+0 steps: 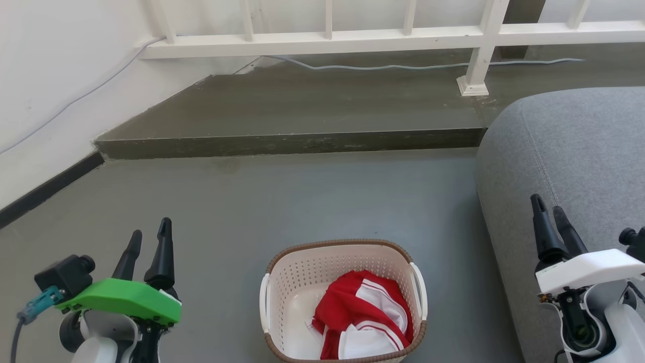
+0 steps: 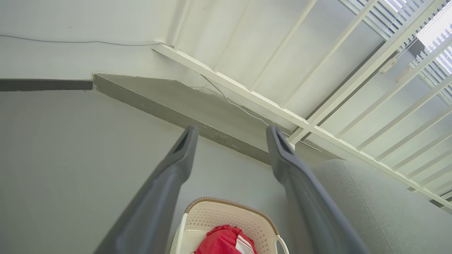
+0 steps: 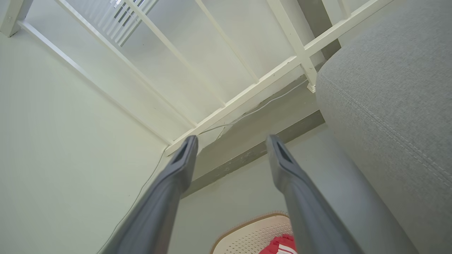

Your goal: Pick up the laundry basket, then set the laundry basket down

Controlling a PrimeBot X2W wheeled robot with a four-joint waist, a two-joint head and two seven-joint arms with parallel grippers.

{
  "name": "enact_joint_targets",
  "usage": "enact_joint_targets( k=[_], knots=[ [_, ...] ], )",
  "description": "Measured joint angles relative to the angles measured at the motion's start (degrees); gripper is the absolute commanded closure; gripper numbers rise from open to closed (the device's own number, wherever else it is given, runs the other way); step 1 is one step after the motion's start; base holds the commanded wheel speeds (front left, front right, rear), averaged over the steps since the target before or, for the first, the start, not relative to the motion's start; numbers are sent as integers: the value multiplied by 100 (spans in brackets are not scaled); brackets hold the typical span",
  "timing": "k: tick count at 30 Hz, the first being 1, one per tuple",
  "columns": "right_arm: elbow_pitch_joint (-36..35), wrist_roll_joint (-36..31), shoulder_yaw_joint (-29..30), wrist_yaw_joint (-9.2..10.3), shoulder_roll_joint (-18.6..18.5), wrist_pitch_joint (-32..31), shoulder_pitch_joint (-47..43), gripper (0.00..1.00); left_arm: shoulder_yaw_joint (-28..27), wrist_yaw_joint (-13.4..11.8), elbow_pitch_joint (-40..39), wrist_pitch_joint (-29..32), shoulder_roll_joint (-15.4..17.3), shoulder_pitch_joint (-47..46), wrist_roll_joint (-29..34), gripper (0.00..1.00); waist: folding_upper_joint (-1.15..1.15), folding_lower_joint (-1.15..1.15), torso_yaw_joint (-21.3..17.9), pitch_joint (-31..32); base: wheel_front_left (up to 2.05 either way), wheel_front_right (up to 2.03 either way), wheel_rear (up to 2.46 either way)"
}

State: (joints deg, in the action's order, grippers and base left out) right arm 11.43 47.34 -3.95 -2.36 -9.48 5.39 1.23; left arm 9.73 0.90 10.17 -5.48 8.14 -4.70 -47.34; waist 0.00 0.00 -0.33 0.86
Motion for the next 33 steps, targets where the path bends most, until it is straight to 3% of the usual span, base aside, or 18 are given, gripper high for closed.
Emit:
enact_joint_targets(
  k=[33],
  knots=[
    [396,-2421,-698,253,-185,624,-51,0,686,-504,51,-628,37,-1,2466,0,0,0,-49,67,0,0,0]
  ],
)
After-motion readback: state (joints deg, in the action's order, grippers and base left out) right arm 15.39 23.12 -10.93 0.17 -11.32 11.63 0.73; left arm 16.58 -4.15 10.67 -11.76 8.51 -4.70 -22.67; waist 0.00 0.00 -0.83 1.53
